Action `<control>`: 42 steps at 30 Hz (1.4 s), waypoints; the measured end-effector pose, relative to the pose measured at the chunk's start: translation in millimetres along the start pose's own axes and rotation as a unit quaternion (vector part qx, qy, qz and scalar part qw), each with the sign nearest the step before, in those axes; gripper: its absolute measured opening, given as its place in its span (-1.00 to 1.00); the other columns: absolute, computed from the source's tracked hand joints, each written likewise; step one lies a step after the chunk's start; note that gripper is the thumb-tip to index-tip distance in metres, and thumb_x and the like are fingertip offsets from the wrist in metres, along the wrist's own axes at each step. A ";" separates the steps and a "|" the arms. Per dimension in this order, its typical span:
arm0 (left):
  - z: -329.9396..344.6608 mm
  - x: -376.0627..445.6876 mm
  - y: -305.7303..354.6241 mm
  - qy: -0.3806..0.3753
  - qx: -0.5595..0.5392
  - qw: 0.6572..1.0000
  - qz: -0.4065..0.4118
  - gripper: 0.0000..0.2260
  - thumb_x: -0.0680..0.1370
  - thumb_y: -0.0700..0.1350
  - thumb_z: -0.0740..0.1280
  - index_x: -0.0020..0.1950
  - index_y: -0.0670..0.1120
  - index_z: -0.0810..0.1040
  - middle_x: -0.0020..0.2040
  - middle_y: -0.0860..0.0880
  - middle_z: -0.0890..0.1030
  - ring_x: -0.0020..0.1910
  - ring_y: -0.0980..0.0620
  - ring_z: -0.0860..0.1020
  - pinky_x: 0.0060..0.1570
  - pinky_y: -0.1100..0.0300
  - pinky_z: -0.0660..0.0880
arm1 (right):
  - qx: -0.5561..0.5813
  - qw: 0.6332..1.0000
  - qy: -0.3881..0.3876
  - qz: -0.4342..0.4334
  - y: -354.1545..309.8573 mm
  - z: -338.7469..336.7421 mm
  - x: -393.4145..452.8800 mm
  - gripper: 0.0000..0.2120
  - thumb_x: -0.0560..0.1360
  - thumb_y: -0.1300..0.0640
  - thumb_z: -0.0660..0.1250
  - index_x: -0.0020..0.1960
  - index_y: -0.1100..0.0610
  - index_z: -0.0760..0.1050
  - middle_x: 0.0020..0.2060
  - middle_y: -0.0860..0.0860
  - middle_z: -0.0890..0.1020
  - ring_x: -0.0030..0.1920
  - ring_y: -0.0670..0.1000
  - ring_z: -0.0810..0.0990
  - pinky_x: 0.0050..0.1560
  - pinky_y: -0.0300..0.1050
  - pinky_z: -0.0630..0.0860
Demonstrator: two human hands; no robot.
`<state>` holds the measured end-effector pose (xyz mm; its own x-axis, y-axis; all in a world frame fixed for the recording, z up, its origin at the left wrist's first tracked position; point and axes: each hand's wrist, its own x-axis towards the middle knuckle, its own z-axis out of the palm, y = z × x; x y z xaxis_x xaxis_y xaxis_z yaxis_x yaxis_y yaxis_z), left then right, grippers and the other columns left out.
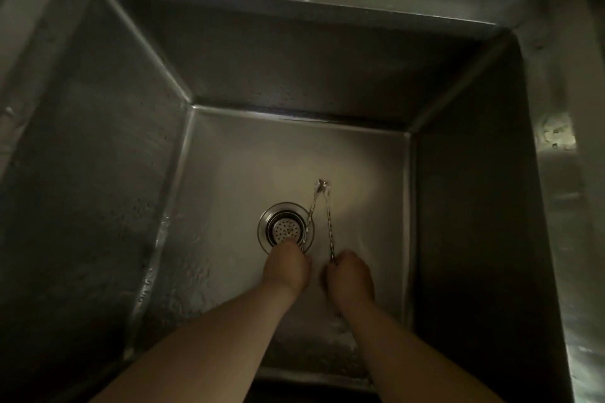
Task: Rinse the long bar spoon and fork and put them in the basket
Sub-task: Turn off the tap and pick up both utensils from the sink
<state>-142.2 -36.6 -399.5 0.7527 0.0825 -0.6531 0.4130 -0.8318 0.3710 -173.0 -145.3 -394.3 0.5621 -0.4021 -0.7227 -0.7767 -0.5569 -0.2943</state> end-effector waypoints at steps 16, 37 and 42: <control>-92.2 -63.4 3.8 0.110 -0.026 0.970 0.216 -0.87 0.51 -0.17 0.28 -0.18 -0.09 0.33 -0.29 -0.01 0.42 -0.33 -0.01 0.40 -0.42 0.16 0.22 | 0.120 0.975 0.068 -0.177 -36.3 -63.4 -81.5 -0.92 0.53 0.18 0.29 -0.15 0.12 0.48 -0.38 -0.10 0.49 -0.33 -0.03 0.54 -0.32 -0.17 0.41; -196.2 -306.0 156.3 0.085 -0.134 0.887 0.434 -0.86 0.50 -0.05 0.32 -0.18 0.08 0.37 -0.39 0.07 0.50 -0.43 0.23 0.49 -0.49 0.40 0.32 | 0.207 0.894 0.312 -0.246 21.0 -269.1 -322.8 -0.85 0.48 0.10 0.37 -0.22 -0.09 0.46 -0.32 -0.09 0.63 -0.31 -0.17 0.58 -0.38 -0.30 0.38; -173.7 -349.8 242.8 -0.006 -0.163 0.889 0.428 -0.89 0.45 0.01 0.27 -0.22 0.05 0.36 -0.39 -0.04 0.61 -0.44 0.06 0.59 -0.44 0.08 0.51 | 0.204 0.875 0.390 -0.201 58.4 -342.6 -335.6 -0.82 0.45 0.13 0.34 -0.28 -0.07 0.44 -0.36 -0.11 0.59 -0.32 -0.16 0.54 -0.37 -0.27 0.34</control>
<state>-216.2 -172.1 33.7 0.8581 -0.5113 -0.0467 -0.1793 -0.3836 0.9059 -309.6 -291.9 45.4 0.7119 -0.6964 0.0908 -0.4194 -0.5252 -0.7405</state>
